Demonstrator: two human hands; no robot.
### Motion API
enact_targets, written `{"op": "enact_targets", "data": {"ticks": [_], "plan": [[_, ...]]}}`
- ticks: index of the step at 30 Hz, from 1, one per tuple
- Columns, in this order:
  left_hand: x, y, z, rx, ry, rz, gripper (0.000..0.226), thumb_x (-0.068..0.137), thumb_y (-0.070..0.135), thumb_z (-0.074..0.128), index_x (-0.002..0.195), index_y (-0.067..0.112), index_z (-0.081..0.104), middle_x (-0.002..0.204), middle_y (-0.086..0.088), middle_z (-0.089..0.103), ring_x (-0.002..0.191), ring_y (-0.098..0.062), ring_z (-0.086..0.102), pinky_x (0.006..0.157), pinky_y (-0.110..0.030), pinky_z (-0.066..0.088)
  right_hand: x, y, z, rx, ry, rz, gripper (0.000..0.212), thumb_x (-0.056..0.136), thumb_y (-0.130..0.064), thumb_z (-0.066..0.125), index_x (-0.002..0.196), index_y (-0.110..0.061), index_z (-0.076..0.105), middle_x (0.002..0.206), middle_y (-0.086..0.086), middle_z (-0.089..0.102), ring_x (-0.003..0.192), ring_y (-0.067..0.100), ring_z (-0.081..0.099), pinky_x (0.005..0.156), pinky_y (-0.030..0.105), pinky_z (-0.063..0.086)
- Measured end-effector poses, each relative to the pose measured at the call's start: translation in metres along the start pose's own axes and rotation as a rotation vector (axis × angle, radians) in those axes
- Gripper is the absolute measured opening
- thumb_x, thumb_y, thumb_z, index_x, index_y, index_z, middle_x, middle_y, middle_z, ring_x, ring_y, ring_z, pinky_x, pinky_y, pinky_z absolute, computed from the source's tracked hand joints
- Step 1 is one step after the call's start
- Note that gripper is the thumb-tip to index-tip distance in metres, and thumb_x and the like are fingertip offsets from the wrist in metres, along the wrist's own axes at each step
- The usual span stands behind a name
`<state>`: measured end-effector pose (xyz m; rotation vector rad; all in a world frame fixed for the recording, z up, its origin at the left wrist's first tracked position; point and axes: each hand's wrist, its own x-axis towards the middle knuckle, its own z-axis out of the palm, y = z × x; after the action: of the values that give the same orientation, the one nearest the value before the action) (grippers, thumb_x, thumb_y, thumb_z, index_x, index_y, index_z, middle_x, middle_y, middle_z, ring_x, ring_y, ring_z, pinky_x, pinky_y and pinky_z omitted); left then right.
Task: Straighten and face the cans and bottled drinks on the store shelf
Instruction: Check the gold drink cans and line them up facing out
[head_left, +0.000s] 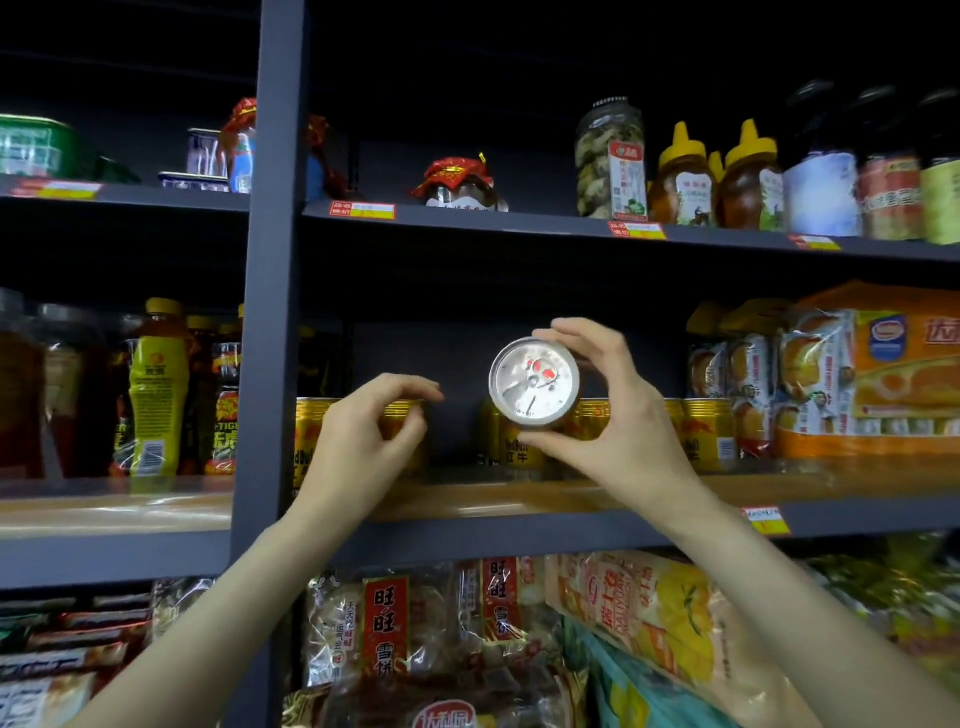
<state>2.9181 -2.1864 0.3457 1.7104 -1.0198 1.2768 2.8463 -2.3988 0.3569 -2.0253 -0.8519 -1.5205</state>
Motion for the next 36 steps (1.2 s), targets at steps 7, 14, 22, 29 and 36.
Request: {"op": "enact_targets", "data": {"ticks": [7,14,22,29,36], "plan": [[0.006,-0.010,-0.004,0.269,-0.093,-0.005,0.022,0.087,0.006,0.057,0.106,0.015,0.065,0.120,0.000,0.059,0.116,-0.014,0.048,0.098,-0.022,0.033,0.010,0.004,-0.002,1.131,0.121,0.827,0.043,0.072,-0.032,0.064,0.110,-0.011,0.062,0.109,0.012,0.068,0.101,0.025,0.066,0.090,0.041,0.052],[0.007,-0.023,-0.001,0.551,-0.224,-0.019,0.031,0.088,0.021,0.051,0.115,0.012,0.064,0.133,-0.009,0.053,0.130,-0.028,0.040,0.113,-0.044,0.011,0.020,0.015,-0.003,0.995,0.019,0.663,0.036,0.075,-0.030,0.062,0.108,-0.014,0.062,0.106,0.006,0.068,0.099,0.018,0.066,0.079,0.031,0.057],[0.009,-0.014,0.000,0.754,-0.348,-0.136,0.042,0.096,0.034,0.026,0.127,0.020,0.051,0.103,-0.003,0.067,0.108,-0.015,0.056,0.112,-0.030,-0.003,0.038,0.045,0.010,0.033,-0.184,0.420,0.028,0.078,-0.035,0.073,0.098,-0.028,0.055,0.099,-0.011,0.060,0.097,0.009,0.059,0.072,0.019,0.049],[0.006,-0.021,-0.001,0.701,-0.273,-0.078,0.069,0.078,0.045,0.011,0.115,0.019,0.063,0.128,0.000,0.056,0.129,-0.018,0.037,0.108,-0.030,-0.001,0.031,0.043,0.022,-0.330,-0.383,0.389,0.034,0.078,-0.053,0.066,0.097,-0.030,0.050,0.096,-0.012,0.053,0.099,0.010,0.044,0.100,0.041,0.039],[0.005,-0.015,0.001,0.731,-0.335,-0.319,0.040,0.094,0.036,0.038,0.129,0.019,0.049,0.146,-0.003,0.031,0.137,-0.028,0.010,0.108,-0.051,0.016,0.035,0.042,0.006,-0.462,-0.635,0.346,0.046,0.077,-0.043,0.072,0.112,-0.027,0.046,0.127,-0.001,0.049,0.117,0.017,0.045,0.097,0.036,0.039]]}}
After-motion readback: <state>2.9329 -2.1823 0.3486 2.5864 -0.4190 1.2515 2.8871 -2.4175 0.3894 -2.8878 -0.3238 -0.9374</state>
